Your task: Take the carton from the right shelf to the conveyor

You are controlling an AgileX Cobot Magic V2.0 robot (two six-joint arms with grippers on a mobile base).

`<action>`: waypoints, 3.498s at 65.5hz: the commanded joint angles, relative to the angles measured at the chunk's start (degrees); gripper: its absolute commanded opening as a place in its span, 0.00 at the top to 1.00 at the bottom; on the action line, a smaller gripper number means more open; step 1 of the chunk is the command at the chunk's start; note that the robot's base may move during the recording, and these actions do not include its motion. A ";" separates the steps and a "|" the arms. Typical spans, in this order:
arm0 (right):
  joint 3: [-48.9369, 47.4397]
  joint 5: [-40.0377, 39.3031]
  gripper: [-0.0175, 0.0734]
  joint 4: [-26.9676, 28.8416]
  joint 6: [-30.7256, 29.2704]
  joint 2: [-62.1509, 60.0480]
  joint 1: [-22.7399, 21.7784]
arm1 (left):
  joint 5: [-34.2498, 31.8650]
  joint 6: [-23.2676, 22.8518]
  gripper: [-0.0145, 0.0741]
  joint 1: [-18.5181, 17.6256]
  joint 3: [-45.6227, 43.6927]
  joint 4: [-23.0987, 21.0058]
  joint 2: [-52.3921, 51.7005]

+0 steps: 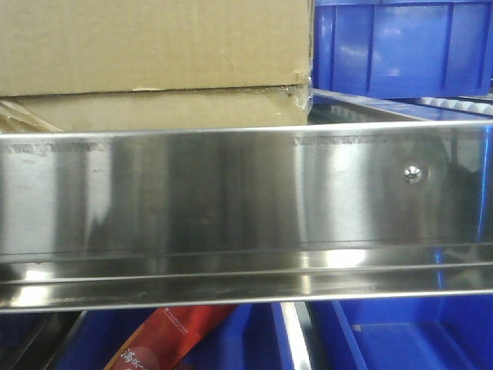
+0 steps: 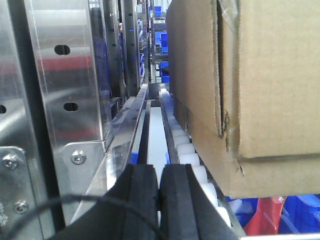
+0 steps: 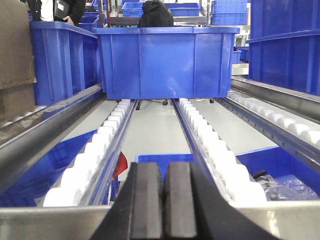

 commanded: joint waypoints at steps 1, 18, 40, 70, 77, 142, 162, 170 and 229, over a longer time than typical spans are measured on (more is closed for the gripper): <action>-0.01 -1.11 0.88 0.09 -0.33 -0.19 0.18 | -0.81 0.51 0.84 -0.36 -0.18 -0.21 -0.17; -0.01 -1.11 0.88 0.09 -0.33 -0.19 0.18 | -0.81 0.51 0.84 -0.36 -0.18 -0.21 -0.17; -0.01 -1.73 0.88 0.09 -0.33 -0.19 0.17 | -2.32 0.51 0.84 -0.34 -0.18 -0.21 -0.17; -0.32 -10.14 0.88 0.20 -0.33 -0.19 0.17 | -9.36 0.51 0.84 -0.34 -0.18 -5.54 -0.17; -6.07 -5.30 0.88 0.20 -0.33 -0.19 0.17 | -8.64 0.51 0.84 -0.34 -4.03 -5.54 -0.17; -47.50 18.95 0.19 6.55 -0.46 26.02 5.77 | 29.04 0.92 0.26 -14.30 -59.31 -1.43 32.70; -65.34 22.26 0.19 6.55 -3.87 45.27 25.61 | 42.89 0.10 0.26 -17.38 -75.59 -1.43 49.49; -74.33 28.12 0.19 6.55 -3.87 55.51 30.96 | 48.51 -6.55 0.26 -17.26 -82.48 1.96 55.86; -128.57 65.89 0.19 -11.39 13.25 102.91 34.74 | 67.22 -20.53 0.26 -10.43 -95.28 15.62 77.21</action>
